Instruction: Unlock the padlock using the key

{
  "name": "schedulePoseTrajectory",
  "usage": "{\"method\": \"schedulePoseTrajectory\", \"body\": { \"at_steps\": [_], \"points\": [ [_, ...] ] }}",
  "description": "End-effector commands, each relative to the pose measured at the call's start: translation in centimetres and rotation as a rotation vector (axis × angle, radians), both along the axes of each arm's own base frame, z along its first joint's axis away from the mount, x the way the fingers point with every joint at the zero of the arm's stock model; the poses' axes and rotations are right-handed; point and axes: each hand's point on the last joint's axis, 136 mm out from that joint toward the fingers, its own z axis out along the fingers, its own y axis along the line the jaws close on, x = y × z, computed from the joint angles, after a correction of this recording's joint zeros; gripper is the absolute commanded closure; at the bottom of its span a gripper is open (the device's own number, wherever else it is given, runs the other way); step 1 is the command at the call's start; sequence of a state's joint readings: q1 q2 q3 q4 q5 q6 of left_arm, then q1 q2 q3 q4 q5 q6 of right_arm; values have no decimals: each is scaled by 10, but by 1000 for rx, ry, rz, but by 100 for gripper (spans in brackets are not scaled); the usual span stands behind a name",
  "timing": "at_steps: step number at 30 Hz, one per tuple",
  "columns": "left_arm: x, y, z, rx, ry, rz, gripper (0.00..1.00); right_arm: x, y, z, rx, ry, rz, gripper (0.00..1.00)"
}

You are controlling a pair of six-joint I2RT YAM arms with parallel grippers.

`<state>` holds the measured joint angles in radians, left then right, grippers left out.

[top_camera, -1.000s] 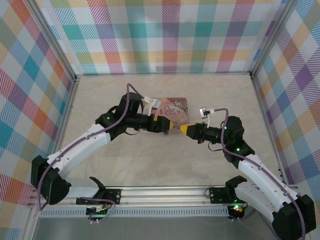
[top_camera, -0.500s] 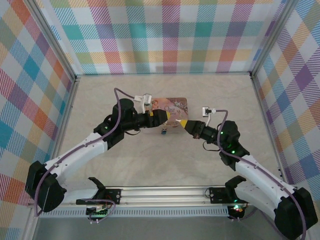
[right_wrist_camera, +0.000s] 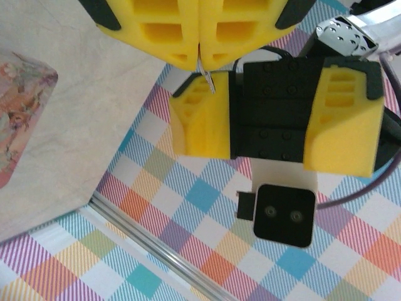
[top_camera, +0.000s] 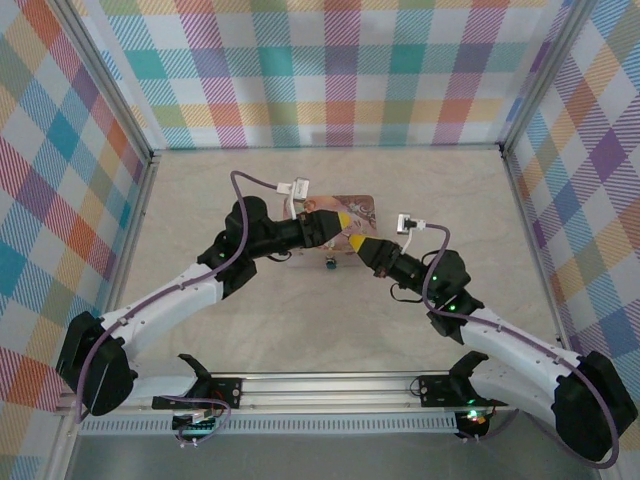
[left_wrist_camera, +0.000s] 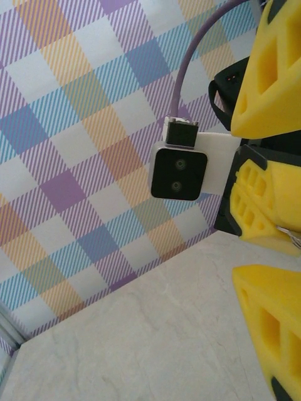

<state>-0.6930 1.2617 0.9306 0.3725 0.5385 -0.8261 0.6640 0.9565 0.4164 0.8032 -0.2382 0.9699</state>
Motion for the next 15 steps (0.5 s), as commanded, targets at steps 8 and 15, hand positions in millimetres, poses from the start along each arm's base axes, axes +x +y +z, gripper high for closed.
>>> {"method": "schedulePoseTrajectory", "body": {
  "at_steps": [8, 15],
  "points": [
    [-13, -8, 13, -35, -46, -64, 48, -2, -8, 25, 72, -72, -41, 100],
    [-18, -12, 16, -33, -65, -84, 58, 0, -8, 19, 78, -64, -48, 100]
  ]
}}
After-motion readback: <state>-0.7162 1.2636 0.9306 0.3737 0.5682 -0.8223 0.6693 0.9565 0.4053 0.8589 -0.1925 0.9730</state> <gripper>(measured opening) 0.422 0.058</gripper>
